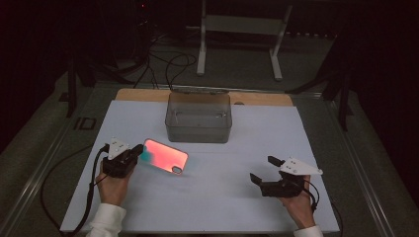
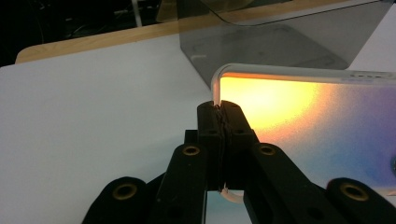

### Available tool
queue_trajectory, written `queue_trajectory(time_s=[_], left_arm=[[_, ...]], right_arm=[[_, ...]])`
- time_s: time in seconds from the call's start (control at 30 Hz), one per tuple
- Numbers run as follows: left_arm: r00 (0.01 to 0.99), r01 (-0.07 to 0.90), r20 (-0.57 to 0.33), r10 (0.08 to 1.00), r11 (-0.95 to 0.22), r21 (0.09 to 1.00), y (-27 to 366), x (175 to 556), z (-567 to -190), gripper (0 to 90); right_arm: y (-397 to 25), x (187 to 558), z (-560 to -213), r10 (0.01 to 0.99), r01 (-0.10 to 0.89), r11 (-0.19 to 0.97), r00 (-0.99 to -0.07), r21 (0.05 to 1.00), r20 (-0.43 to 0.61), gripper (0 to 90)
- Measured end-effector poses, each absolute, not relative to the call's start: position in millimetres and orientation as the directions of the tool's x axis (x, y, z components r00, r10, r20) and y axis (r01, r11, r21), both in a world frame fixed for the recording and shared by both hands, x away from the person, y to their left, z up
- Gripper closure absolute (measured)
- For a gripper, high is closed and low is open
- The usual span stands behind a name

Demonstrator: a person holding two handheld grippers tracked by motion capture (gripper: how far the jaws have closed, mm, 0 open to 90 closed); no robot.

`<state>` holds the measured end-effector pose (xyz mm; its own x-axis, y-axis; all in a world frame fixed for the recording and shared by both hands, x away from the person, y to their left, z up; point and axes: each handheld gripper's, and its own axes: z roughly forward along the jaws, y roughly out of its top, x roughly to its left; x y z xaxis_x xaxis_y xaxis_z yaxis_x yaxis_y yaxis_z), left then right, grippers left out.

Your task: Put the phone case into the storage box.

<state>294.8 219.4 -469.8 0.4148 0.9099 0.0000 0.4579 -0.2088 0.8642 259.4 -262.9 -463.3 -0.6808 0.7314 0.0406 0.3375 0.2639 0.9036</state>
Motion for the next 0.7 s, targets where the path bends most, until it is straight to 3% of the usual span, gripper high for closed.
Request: queue_trajectory(time_s=[0.23, 0.7], left_arm=[[0.429, 0.447, 0.013, 0.903, -0.225, 0.866, 215.9, 294.2, -469.2, 89.0], [0.448, 0.426, 0.018, 0.894, -0.231, 0.875, 211.8, 292.0, -463.7, 89.0]], right_arm=[[-250.8, 271.5, -449.9, 0.686, 0.358, 0.33, -0.726, 0.874, 0.039, 9.5], [-231.3, 292.0, -431.9, 0.656, 0.369, 0.341, -0.752, 0.865, 0.063, 9.5]])
